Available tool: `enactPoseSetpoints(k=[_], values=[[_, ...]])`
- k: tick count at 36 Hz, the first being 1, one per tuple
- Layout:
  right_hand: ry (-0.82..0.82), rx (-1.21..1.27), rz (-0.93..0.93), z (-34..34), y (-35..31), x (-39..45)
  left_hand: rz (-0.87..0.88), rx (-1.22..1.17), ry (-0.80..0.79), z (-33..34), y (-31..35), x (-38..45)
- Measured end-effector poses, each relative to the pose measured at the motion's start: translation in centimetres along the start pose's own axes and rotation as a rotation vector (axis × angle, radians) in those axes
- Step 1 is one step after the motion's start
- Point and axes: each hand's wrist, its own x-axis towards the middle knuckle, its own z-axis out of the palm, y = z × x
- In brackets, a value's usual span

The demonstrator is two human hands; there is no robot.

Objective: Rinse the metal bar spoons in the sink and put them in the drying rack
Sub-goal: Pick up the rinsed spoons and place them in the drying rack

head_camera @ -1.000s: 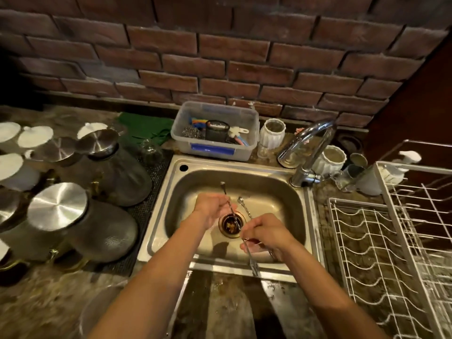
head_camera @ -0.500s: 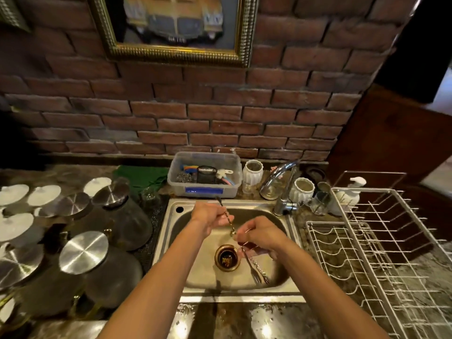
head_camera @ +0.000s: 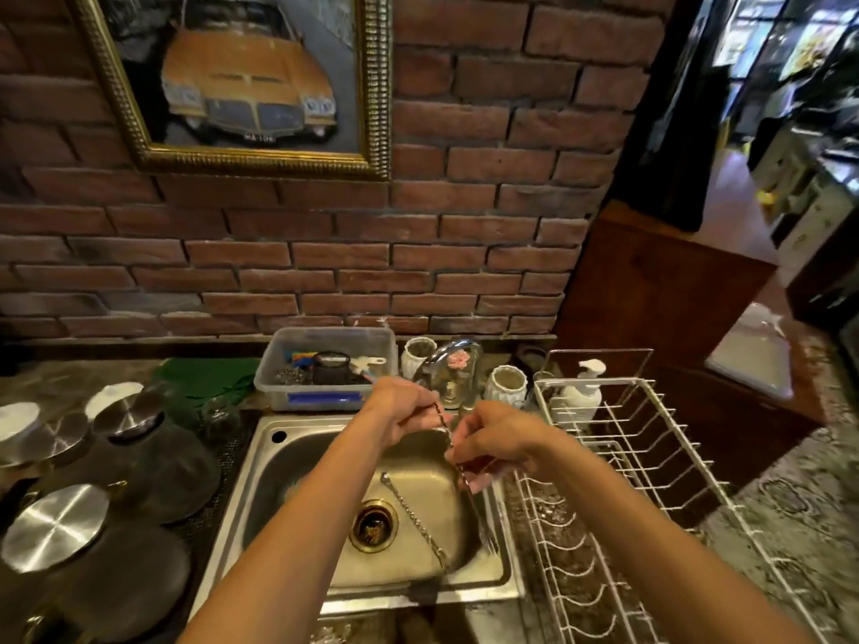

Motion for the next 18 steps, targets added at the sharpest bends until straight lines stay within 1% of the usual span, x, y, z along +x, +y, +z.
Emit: enactPoseSetpoints(k=[10,13,18], values=[[0.107,-0.015,0.011,-8.6,5.3,-6.2,0.040,0.046,-0.132,12.4,0.0,-1.2],[0.163,0.008,0.008,-10.9,7.6,-7.3,0.044,0.076,-0.147,16.0,-0.5,-1.2],[0.192,0.012,0.002,-13.7,11.4,-8.1,0.035,0.157,-0.164,21.2,-1.9,-1.2]])
